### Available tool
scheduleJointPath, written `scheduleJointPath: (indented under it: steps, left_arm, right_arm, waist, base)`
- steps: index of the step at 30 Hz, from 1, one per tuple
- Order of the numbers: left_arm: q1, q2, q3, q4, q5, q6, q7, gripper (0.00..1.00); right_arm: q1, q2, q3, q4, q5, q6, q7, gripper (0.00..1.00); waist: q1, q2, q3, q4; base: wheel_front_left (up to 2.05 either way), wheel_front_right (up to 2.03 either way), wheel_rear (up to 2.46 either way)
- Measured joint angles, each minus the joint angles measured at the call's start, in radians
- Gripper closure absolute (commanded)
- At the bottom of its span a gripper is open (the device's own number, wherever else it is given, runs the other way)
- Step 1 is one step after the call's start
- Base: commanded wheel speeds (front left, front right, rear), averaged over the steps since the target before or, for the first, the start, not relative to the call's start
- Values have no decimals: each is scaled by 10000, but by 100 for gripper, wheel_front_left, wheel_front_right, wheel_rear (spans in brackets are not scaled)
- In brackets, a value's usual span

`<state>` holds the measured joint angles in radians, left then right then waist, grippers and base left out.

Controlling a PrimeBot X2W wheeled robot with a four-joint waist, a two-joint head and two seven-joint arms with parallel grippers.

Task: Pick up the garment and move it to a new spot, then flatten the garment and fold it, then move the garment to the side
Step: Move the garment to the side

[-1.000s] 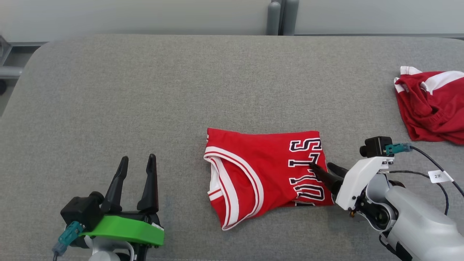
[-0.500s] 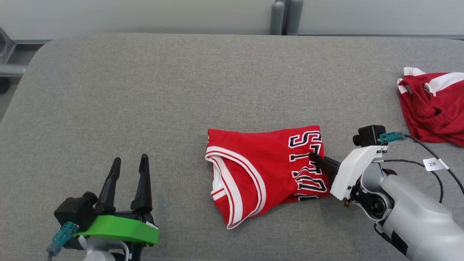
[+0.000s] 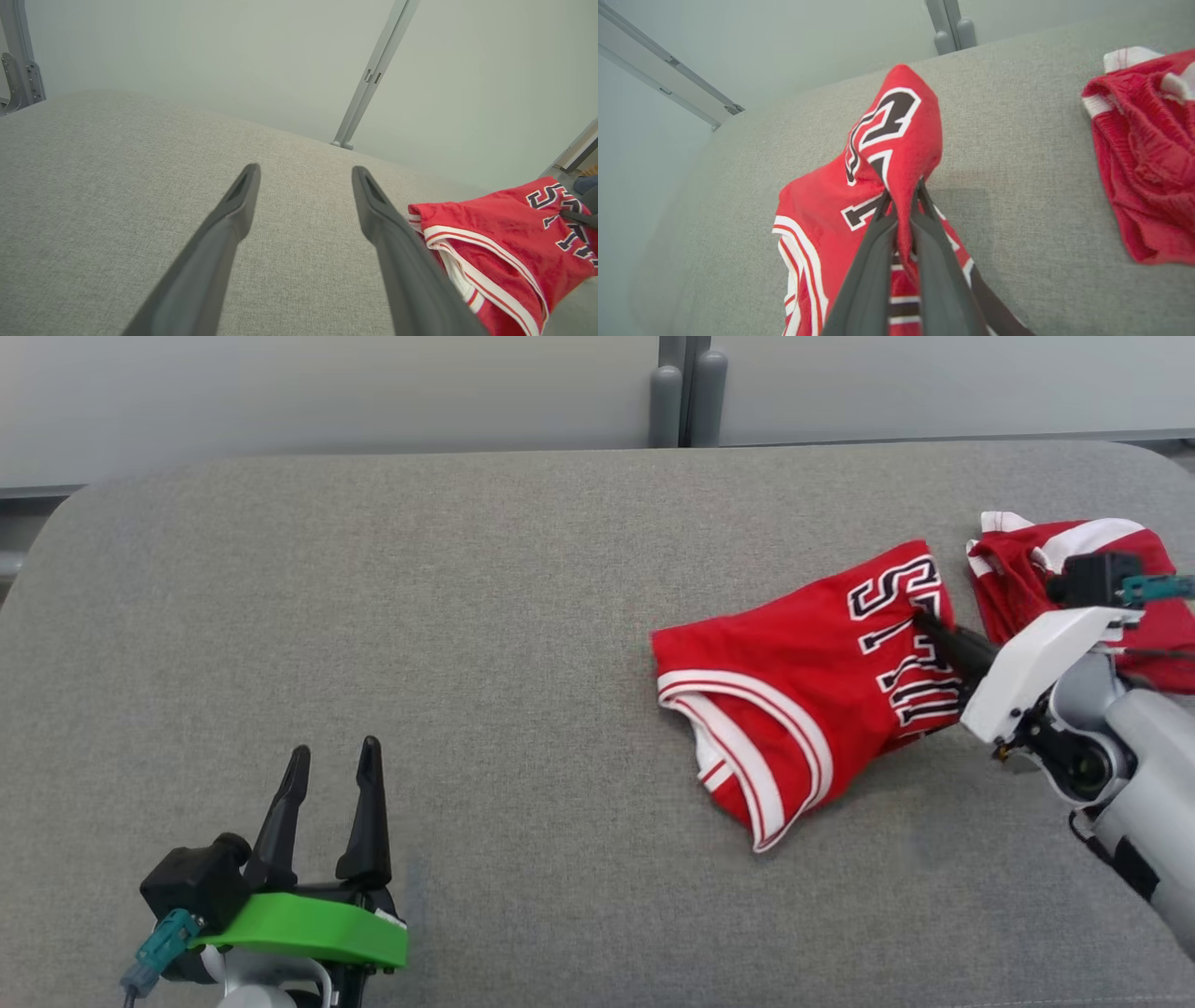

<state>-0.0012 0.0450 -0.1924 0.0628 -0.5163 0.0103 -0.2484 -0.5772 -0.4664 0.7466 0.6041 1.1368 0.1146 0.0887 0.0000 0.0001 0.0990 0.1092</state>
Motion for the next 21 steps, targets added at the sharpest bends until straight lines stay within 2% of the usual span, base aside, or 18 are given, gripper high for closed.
scheduleJointPath:
  steps: [6,10,21]
  left_arm:
    - [17,0,-96,19,-10,0,0,0]
    - [19,0,-244,27,-12,-2,0,0]
    - [20,0,-403,-56,-27,-6,0,0]
  right_arm:
    - [-690,-646,-130,-2,-130,-35,322,100]
    - [-1181,-1012,-215,2,-330,-384,617,100]
    - [-2127,-1682,-430,79,-531,-863,1147,100]
  waist:
    - [0,0,-150,-201]
    - [0,0,-196,-240]
    - [0,0,-24,-92]
  base:
    - [0,0,0]
    - [0,0,0]
    - [0,0,0]
